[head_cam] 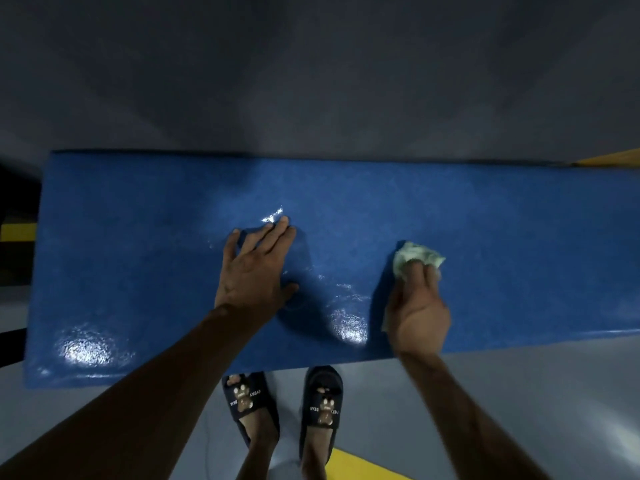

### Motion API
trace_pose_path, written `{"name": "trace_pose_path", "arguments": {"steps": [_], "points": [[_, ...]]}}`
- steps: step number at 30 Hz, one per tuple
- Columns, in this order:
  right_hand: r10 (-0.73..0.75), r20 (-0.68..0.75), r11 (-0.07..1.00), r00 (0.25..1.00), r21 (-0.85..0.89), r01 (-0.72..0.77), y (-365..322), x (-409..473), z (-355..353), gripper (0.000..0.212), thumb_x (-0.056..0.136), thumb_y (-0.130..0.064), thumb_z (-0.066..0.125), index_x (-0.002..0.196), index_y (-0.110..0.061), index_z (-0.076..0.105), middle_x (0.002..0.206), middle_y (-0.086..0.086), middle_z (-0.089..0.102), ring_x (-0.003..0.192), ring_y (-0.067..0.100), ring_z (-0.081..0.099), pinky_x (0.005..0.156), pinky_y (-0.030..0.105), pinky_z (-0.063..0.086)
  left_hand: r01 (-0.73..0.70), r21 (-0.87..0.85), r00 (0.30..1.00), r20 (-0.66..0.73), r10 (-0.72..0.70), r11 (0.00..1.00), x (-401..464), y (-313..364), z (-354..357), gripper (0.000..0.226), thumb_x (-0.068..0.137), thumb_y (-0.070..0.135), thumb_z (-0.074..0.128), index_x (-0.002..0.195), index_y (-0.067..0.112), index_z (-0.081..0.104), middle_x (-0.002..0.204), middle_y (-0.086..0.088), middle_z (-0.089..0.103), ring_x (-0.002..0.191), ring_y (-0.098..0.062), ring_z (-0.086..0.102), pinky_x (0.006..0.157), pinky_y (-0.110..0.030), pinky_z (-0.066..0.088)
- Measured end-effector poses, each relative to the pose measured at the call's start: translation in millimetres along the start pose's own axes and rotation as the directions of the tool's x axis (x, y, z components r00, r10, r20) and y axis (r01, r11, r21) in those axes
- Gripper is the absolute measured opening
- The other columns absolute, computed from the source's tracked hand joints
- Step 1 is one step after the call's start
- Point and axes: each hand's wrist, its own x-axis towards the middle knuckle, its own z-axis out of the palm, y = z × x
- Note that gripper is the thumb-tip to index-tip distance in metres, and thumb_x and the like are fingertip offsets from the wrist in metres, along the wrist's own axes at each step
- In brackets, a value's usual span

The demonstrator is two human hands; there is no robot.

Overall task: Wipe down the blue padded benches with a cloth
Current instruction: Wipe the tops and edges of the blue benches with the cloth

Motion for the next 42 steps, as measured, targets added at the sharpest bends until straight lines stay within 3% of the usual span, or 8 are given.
{"name": "trace_pose_path", "arguments": {"steps": [4, 9, 15, 19, 27, 33, 38, 42], "points": [[-0.253, 0.077, 0.965, 0.964, 0.089, 0.246, -63.9, -50.7, 23.5, 0.022, 0.086, -0.022, 0.056, 0.108, -0.023, 0.057, 0.111, 0.001, 0.058, 0.063, 0.027, 0.061, 0.049, 0.033, 0.048, -0.001, 0.017, 1.0, 0.006, 0.001, 1.0, -0.7, 3.6, -1.5, 0.094, 0.081, 0.051, 0.07, 0.157, 0.028, 0.019, 0.165, 0.014, 0.011, 0.149, -0.011, 0.015, 0.121, -0.045, 0.003], [-0.587, 0.166, 0.808, 0.792, 0.055, 0.587, -32.7, -26.8, 2.5, 0.024, 0.083, -0.025, 0.061, 0.107, -0.029, 0.062, 0.097, -0.003, 0.061, 0.06, 0.023, 0.06, 0.051, 0.03, 0.044, 0.013, 0.016, 0.999, -0.033, -0.012, 1.0, -2.7, 7.6, 0.4, 0.091, 0.078, 0.045, 0.075, 0.154, 0.024, 0.03, 0.163, 0.009, 0.021, 0.147, -0.015, 0.026, 0.121, -0.048, 0.008], [-0.263, 0.092, 0.964, 0.96, -0.024, 0.267, 62.5, 17.2, -24.2, 0.027, 0.094, -0.038, 0.04, 0.111, -0.025, 0.058, 0.113, 0.002, 0.055, 0.068, 0.036, 0.062, 0.055, 0.035, 0.048, 0.017, 0.052, 1.0, -0.01, -0.016, 0.998, -1.3, 7.6, -0.5, 0.095, 0.078, 0.048, 0.075, 0.155, 0.027, 0.024, 0.164, 0.011, 0.017, 0.149, -0.011, 0.022, 0.121, -0.047, 0.006], [-0.009, -0.006, 0.994, 1.0, 0.109, 0.01, 17.4, -17.2, 2.1, 0.024, 0.088, -0.021, 0.052, 0.111, -0.022, 0.059, 0.119, 0.003, 0.053, 0.072, 0.038, 0.061, 0.055, 0.037, 0.048, 0.023, 0.039, 0.999, -0.03, -0.022, 0.999, -3.4, 7.7, 1.3, 0.094, 0.079, 0.046, 0.075, 0.155, 0.026, 0.025, 0.164, 0.011, 0.018, 0.149, -0.011, 0.022, 0.122, -0.048, 0.005], [-0.586, 0.186, 0.81, 0.789, 0.138, 0.57, -16.9, -47.0, 7.1, 0.023, 0.091, -0.026, 0.052, 0.113, -0.03, 0.059, 0.111, -0.005, 0.06, 0.073, 0.021, 0.063, 0.063, 0.034, 0.053, 0.032, 0.016, 0.999, -0.015, -0.032, 0.999, -4.8, 10.1, 0.0, 0.093, 0.083, 0.044, 0.072, 0.157, 0.027, 0.018, 0.165, 0.013, 0.011, 0.15, -0.011, 0.015, 0.122, -0.049, -0.001], [-0.3, 0.109, 0.949, 0.948, -0.068, 0.308, 84.4, -3.7, -30.3, 0.033, 0.094, -0.04, 0.037, 0.11, -0.021, 0.058, 0.116, 0.005, 0.057, 0.053, 0.031, 0.057, 0.051, 0.026, 0.038, -0.012, -0.011, 0.996, -0.094, 0.011, 1.0, -11.0, 10.7, 3.2, 0.084, 0.079, 0.038, 0.077, 0.151, 0.024, 0.037, 0.161, 0.006, 0.029, 0.147, -0.016, 0.027, 0.121, -0.049, 0.002], [-0.072, 0.075, 0.995, 0.995, -0.06, 0.076, 35.8, -36.3, 2.9, 0.014, 0.091, -0.023, 0.052, 0.102, -0.015, 0.048, 0.113, 0.009, 0.052, 0.055, 0.034, 0.057, 0.048, 0.029, 0.039, -0.071, -0.061, 0.97, -0.238, 0.054, 0.996, -29.8, 7.5, 11.4, 0.069, 0.075, 0.028, 0.083, 0.138, 0.019, 0.056, 0.145, 0.001, 0.053, 0.133, -0.021, 0.048, 0.118, -0.055, 0.02], [-0.35, 0.076, 0.935, 0.934, -0.04, 0.354, -10.1, -75.1, 23.6, 0.016, 0.091, -0.02, 0.054, 0.106, -0.013, 0.054, 0.114, 0.014, 0.058, 0.058, 0.025, 0.059, 0.046, 0.03, 0.049, -0.076, -0.078, 0.965, -0.257, 0.053, 0.994, -46.7, 11.9, 17.0, 0.06, 0.079, 0.027, 0.079, 0.135, 0.018, 0.059, 0.143, -0.001, 0.056, 0.128, -0.021, 0.044, 0.115, -0.053, 0.026]]}}
